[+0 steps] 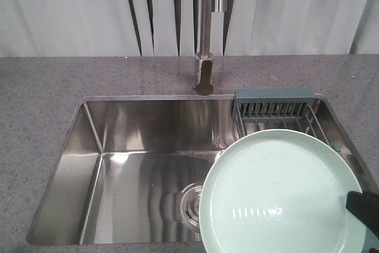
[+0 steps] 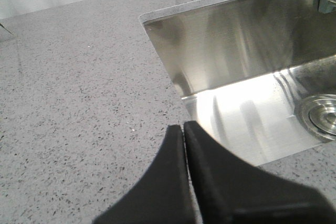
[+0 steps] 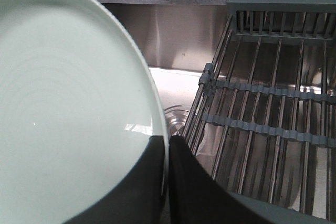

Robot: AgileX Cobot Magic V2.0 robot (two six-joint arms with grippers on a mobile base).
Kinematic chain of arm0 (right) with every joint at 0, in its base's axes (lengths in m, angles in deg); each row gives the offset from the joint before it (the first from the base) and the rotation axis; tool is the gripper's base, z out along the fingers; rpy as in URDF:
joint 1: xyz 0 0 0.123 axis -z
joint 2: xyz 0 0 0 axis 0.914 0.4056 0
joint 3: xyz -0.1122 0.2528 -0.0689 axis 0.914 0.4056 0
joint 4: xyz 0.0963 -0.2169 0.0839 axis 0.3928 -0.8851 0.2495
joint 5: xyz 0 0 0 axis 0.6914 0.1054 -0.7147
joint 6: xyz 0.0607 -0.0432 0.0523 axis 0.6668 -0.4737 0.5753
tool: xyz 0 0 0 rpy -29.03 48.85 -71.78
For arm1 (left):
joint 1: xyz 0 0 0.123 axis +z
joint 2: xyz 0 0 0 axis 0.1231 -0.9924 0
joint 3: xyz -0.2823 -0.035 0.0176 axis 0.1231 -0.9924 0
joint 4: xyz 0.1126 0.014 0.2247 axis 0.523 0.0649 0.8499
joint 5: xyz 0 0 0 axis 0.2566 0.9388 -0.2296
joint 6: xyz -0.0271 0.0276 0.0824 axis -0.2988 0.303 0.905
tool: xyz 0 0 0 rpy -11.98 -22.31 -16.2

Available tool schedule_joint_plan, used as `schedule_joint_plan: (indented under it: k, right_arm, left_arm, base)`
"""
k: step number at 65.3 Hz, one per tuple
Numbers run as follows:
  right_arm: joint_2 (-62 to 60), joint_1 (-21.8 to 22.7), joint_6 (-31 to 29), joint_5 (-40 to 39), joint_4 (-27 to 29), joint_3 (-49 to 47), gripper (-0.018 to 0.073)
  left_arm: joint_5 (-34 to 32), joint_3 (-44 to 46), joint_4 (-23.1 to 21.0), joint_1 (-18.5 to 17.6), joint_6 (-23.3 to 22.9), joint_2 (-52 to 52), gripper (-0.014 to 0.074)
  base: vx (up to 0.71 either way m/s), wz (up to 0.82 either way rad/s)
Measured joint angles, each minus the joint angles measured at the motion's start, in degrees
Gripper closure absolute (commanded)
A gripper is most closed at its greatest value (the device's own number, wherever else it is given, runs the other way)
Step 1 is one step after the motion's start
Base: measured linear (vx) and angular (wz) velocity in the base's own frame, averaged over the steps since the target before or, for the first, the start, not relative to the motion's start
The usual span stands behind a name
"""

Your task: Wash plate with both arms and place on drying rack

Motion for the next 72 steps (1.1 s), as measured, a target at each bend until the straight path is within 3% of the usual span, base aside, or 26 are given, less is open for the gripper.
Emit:
schedule_joint_plan:
  k: [72]
  right_arm:
    - [0.0, 0.0, 0.0, 0.0, 0.0, 0.0, 0.0561]
  left_arm:
    - [0.0, 0.0, 0.0, 0.0, 0.0, 0.0, 0.0603]
  base:
    - [0.02, 0.01]
